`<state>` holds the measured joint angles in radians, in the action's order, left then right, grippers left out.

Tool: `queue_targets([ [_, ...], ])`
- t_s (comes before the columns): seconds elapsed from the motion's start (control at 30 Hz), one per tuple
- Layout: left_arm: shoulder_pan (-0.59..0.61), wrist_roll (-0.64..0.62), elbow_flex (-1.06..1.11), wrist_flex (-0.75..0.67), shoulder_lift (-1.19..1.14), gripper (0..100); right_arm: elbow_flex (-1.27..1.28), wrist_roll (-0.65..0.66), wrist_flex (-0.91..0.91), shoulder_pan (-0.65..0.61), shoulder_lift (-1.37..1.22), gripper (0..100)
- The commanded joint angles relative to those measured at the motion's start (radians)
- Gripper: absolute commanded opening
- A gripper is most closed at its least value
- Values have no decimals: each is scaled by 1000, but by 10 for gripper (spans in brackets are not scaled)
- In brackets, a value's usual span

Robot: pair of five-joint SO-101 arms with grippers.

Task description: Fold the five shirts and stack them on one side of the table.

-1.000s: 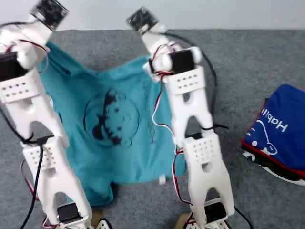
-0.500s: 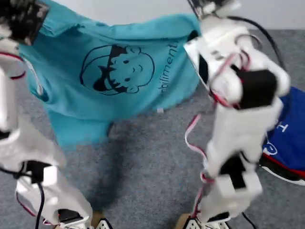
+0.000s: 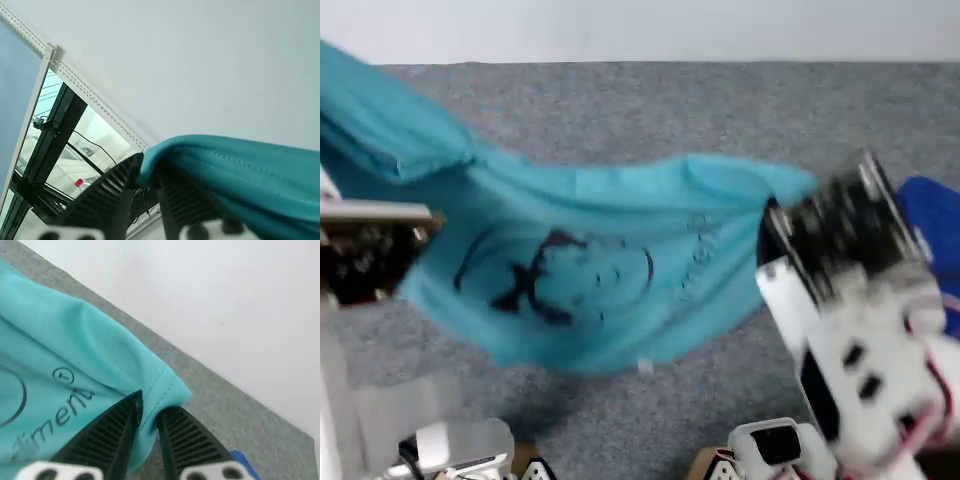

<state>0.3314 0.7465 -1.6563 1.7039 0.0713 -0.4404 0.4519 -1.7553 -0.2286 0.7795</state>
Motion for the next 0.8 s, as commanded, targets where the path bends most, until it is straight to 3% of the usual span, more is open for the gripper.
queue_targets([
  [0.0,3,37,-19,51,-32,6,117,11,-38,19,28,10],
  [0.2,18,40,170,49,-226,6,473,11,122,19,8,10],
  [0.43,9,103,403,37,-568,6,904,11,575,19,-110,10],
  [0.77,2,107,311,-120,-985,6,974,66,1050,33,-506,10],
])
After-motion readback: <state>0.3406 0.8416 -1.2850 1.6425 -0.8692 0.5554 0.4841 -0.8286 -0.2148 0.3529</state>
